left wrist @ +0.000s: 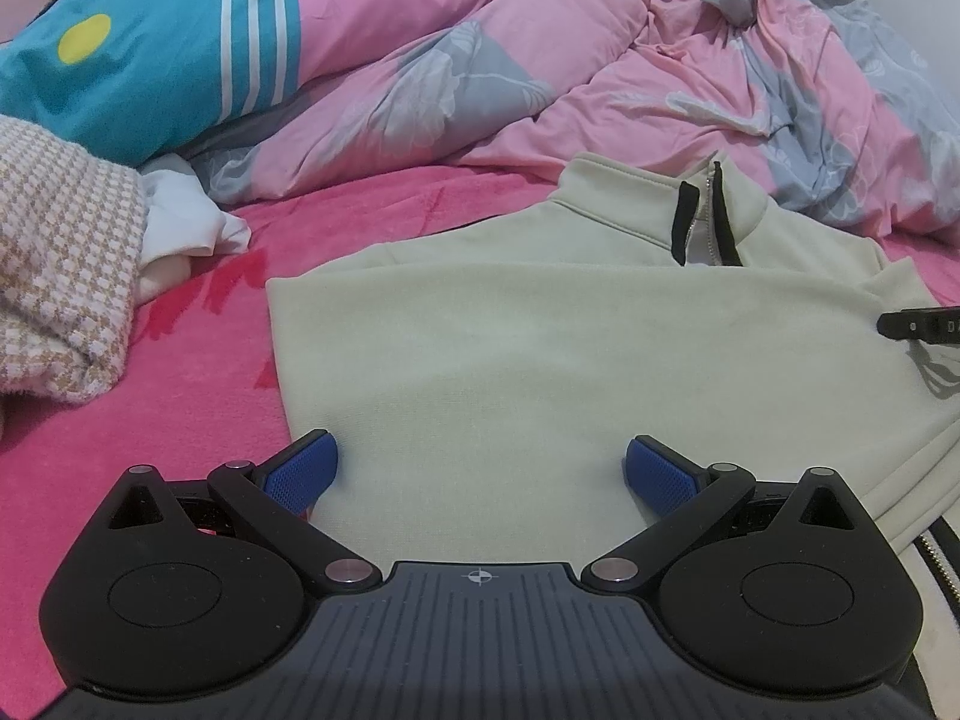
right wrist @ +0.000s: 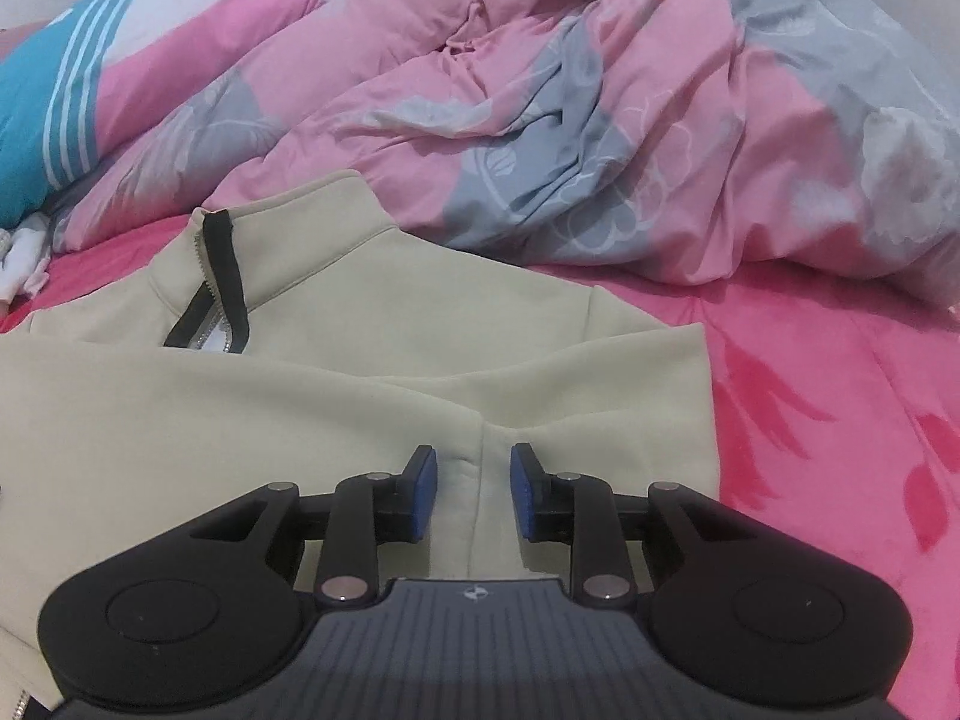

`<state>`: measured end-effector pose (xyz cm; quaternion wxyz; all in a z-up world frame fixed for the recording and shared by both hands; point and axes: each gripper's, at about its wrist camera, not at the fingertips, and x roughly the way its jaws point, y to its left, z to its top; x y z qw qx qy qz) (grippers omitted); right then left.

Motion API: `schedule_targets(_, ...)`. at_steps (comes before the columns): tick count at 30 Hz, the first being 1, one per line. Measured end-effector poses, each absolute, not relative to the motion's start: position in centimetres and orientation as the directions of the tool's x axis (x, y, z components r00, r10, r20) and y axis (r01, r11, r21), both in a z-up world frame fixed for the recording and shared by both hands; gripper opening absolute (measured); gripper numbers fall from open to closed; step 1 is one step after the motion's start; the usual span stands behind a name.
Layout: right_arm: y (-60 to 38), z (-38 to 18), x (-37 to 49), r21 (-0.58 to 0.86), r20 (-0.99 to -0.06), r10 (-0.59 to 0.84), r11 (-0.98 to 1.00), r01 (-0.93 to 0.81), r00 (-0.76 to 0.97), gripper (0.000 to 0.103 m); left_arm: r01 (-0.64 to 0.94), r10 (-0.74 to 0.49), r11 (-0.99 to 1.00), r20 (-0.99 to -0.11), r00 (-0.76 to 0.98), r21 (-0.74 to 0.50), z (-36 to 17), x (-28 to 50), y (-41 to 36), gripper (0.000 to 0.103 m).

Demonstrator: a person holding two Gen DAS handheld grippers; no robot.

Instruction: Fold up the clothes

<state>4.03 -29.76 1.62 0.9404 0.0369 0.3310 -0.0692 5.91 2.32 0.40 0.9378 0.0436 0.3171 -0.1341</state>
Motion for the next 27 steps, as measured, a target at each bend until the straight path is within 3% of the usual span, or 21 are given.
schedule_targets(10, -29.8, 3.0, 4.1, 0.047, -0.652, -0.106, 0.983, 0.180, 0.750, 0.035, 0.277, -0.222, 0.961, -0.605, 0.764, -0.003, 0.3, 5.8, 2.3, 0.103)
schedule_targets(13, -28.8, 5.2, 2.0, 0.083, -0.618, -0.073, 0.984, 0.157, 0.783, 0.036, 0.277, -0.221, 0.961, -0.605, 0.765, -0.001, 0.3, 5.8, 2.3, 0.103)
schedule_targets(16, -28.1, 4.4, 0.0, 0.056, -0.634, -0.066, 0.990, 0.131, 0.770, 0.042, 0.277, -0.220, 0.961, -0.605, 0.766, 0.002, 0.3, 5.8, 2.3, 0.103)
schedule_targets(21, -27.6, 2.6, -2.4, 0.035, -0.636, -0.059, 0.994, 0.105, 0.769, 0.045, 0.274, -0.213, 0.962, -0.602, 0.770, 0.011, 0.4, 5.7, 2.2, 0.103)
schedule_targets(27, -27.2, 1.4, -3.0, 0.000, -0.596, -0.091, 0.993, 0.114, 0.798, 0.046, 0.234, -0.182, 0.972, -0.517, 0.837, 0.036, 2.9, 3.8, 2.6, 0.103)
